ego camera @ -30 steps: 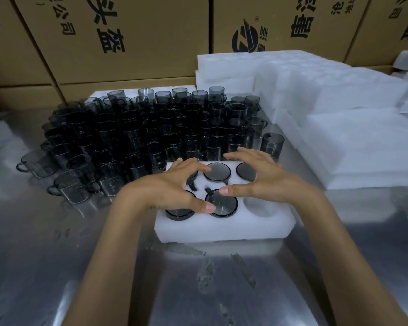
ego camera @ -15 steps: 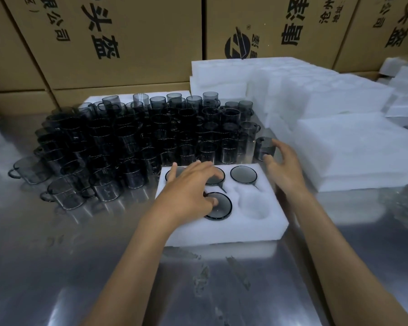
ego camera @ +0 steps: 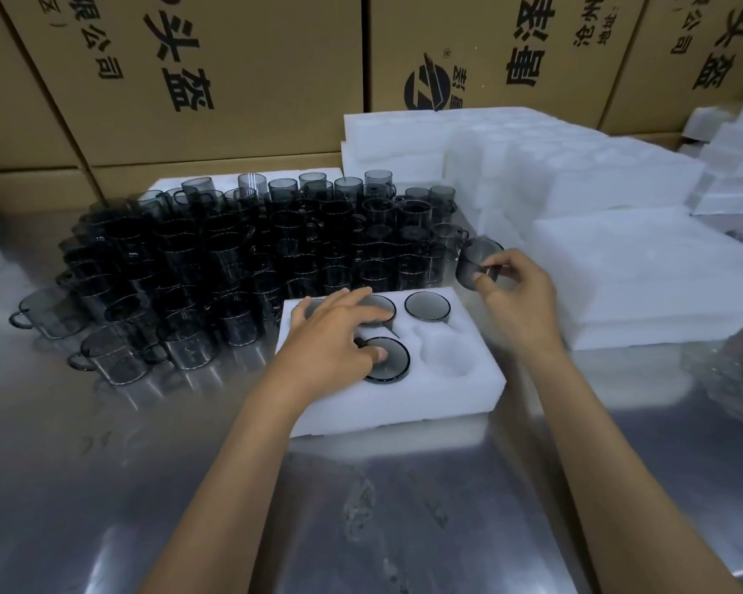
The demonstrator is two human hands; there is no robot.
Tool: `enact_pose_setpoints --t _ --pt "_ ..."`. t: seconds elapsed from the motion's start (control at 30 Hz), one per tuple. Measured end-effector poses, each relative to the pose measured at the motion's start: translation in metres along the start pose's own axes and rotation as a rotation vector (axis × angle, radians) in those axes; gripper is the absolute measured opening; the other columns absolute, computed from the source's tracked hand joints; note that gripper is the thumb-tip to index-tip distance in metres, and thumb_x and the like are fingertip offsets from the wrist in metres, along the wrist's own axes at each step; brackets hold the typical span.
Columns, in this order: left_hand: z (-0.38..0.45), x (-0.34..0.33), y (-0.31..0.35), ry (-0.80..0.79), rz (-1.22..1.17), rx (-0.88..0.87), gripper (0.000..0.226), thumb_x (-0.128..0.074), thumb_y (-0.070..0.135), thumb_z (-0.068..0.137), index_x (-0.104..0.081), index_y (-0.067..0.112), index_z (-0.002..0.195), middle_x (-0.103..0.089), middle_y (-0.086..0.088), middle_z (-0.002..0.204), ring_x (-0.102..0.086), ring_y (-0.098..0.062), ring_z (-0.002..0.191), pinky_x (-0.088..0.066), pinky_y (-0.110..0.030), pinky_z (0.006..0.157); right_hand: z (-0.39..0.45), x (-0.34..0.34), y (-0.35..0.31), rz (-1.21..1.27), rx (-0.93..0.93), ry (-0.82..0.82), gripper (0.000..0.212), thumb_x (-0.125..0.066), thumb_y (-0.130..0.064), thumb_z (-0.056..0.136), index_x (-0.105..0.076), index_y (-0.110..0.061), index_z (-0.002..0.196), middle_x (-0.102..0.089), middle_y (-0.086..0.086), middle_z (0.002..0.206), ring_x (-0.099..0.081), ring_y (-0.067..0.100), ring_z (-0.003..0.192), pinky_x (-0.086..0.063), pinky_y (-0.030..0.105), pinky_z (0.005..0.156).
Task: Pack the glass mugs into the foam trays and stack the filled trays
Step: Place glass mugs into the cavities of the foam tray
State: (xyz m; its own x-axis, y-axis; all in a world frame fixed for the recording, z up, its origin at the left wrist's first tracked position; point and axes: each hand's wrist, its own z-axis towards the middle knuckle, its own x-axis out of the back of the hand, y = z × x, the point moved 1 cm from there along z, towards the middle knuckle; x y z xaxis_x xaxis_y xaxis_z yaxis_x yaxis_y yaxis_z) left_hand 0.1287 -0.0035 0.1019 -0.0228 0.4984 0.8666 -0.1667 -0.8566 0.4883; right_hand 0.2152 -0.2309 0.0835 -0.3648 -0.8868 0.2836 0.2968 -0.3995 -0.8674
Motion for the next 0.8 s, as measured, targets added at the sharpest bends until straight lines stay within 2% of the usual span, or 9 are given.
enact_pose_setpoints --t 0.07,0.17,0.27,0.33,0.4,0.5,0.63,0.7,0.8 --pt "-0.002 0.001 0.003 0.013 0.004 0.002 0.047 -0.065 0.034 0.089 -0.051 0.043 0.134 -0.028 0.019 0.157 -0.012 -0.006 0.149 0.005 -0.043 0.122 -0.009 0.004 -0.018 0.062 0.080 0.012 0.018 -0.071 -0.014 0.079 -0.062 -0.029 0.079 -0.065 -0.014 0.087 -0.060 0.004 0.088 -0.045 0.021 0.074" --pt "-0.005 0.004 0.012 0.108 -0.120 -0.022 0.050 -0.065 0.034 0.086 -0.047 0.042 0.133 -0.051 0.019 0.137 -0.032 0.001 0.131 0.002 -0.039 0.123 -0.026 0.004 -0.041 0.126 0.175 -0.002 0.016 -0.074 -0.011 0.077 -0.067 -0.025 0.080 -0.064 -0.021 0.109 -0.060 -0.006 0.100 -0.045 0.014 0.080" --pt "-0.006 0.005 0.021 0.213 -0.307 -0.077 0.065 -0.064 0.032 0.090 -0.033 0.047 0.144 -0.042 0.024 0.148 -0.027 0.007 0.136 -0.011 -0.031 0.122 -0.042 0.005 -0.054 0.097 0.291 -0.096 0.016 -0.077 -0.005 0.077 -0.069 -0.018 0.079 -0.061 -0.012 0.127 -0.058 -0.005 0.109 -0.041 0.009 0.081" --pt "-0.007 0.004 0.027 0.245 -0.407 -0.125 0.072 -0.063 0.031 0.092 -0.023 0.054 0.147 -0.033 0.029 0.152 -0.023 0.007 0.142 -0.022 -0.010 0.111 -0.051 0.007 -0.056 0.095 0.331 -0.172 0.019 -0.078 -0.002 0.076 -0.068 -0.018 0.078 -0.061 -0.009 0.129 -0.057 -0.004 0.109 -0.039 0.007 0.080" --pt "-0.007 0.000 0.032 0.233 -0.455 -0.183 0.078 -0.066 0.029 0.092 -0.018 0.055 0.148 -0.027 0.029 0.155 -0.021 0.013 0.141 -0.021 0.004 0.100 -0.057 0.010 -0.055 0.106 0.324 -0.235 0.019 -0.079 -0.002 0.075 -0.069 -0.018 0.076 -0.063 -0.010 0.127 -0.057 -0.004 0.111 -0.039 0.009 0.079" --pt "-0.005 -0.006 0.036 0.181 -0.441 -0.253 0.079 -0.071 0.027 0.089 -0.025 0.048 0.150 -0.024 0.026 0.158 -0.018 0.017 0.140 -0.021 0.003 0.103 -0.062 0.016 -0.053 0.115 0.302 -0.298 0.016 -0.078 -0.008 0.074 -0.067 -0.018 0.077 -0.066 -0.011 0.115 -0.056 -0.001 0.113 -0.038 0.014 0.076" --pt "-0.004 -0.010 0.035 0.138 -0.319 -0.236 0.062 -0.077 0.032 0.083 -0.049 0.048 0.135 -0.046 0.034 0.139 -0.038 0.019 0.125 -0.030 -0.005 0.098 -0.062 0.022 -0.052 0.154 0.281 -0.388 0.022 -0.068 -0.020 0.074 -0.062 -0.017 0.095 -0.064 -0.005 0.095 -0.056 0.013 0.086 -0.038 0.015 0.069" --pt "-0.006 -0.010 0.036 0.098 -0.277 -0.229 0.060 -0.079 0.030 0.081 -0.048 0.056 0.125 -0.047 0.045 0.126 -0.042 0.023 0.116 -0.033 -0.003 0.093 -0.061 0.023 -0.050 0.223 0.210 -0.402 0.025 -0.064 -0.025 0.082 -0.060 -0.019 0.106 -0.064 0.001 0.095 -0.058 0.019 0.085 -0.043 0.022 0.071" --pt "-0.007 -0.010 0.036 0.052 -0.287 -0.193 0.077 -0.081 0.030 0.079 -0.035 0.061 0.133 -0.050 0.036 0.133 -0.047 0.011 0.121 -0.040 -0.018 0.099 -0.059 0.022 -0.047 0.262 0.118 -0.371 0.017 -0.060 -0.030 0.090 -0.063 -0.020 0.104 -0.066 0.008 0.090 -0.061 0.029 0.088 -0.046 0.034 0.077"
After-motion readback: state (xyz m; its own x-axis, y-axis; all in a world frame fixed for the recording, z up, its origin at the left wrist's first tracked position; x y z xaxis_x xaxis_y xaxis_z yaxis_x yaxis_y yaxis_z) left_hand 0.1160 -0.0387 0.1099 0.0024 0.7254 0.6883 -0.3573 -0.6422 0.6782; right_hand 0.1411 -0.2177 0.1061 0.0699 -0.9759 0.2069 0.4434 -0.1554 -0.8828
